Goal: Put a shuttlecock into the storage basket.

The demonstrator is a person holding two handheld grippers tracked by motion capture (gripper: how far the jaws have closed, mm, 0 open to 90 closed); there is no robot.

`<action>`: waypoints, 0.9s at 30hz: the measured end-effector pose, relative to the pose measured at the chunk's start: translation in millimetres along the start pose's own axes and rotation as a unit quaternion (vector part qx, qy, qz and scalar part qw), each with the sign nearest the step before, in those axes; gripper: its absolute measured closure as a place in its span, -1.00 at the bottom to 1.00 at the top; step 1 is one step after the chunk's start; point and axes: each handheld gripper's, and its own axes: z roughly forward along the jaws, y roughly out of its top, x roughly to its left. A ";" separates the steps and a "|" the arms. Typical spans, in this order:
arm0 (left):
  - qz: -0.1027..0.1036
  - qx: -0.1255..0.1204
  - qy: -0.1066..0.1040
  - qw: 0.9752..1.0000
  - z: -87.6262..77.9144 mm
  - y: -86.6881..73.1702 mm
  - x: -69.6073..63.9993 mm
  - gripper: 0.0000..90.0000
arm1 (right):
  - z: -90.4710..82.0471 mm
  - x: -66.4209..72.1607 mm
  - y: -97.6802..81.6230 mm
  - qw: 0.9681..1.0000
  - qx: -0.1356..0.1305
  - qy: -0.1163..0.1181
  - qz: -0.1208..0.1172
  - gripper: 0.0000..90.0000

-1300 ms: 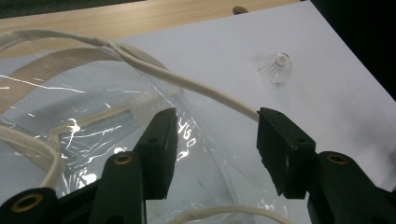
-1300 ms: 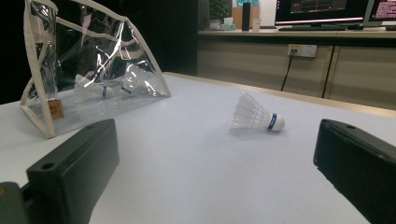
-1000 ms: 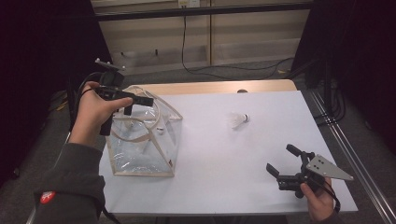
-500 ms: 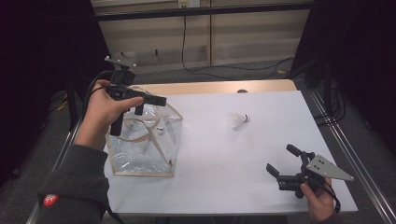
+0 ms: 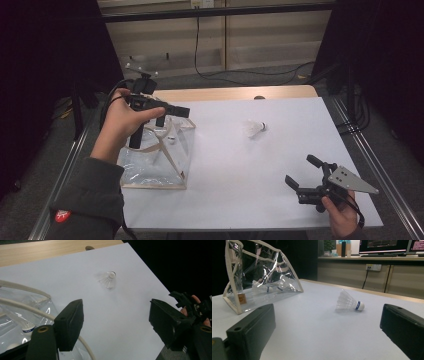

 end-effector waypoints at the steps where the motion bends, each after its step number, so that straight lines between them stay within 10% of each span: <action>1: -0.002 0.000 -0.001 1.000 1.1 -0.1 -1.1 -0.39 | -0.2 0.0 0.1 1.000 0.000 0.001 0.000 -1.00; 27: 0.016 0.021 -0.017 0.999 37.6 -3.0 -23.9 -0.59 | -0.3 0.5 0.4 1.000 -0.002 0.003 0.000 -1.00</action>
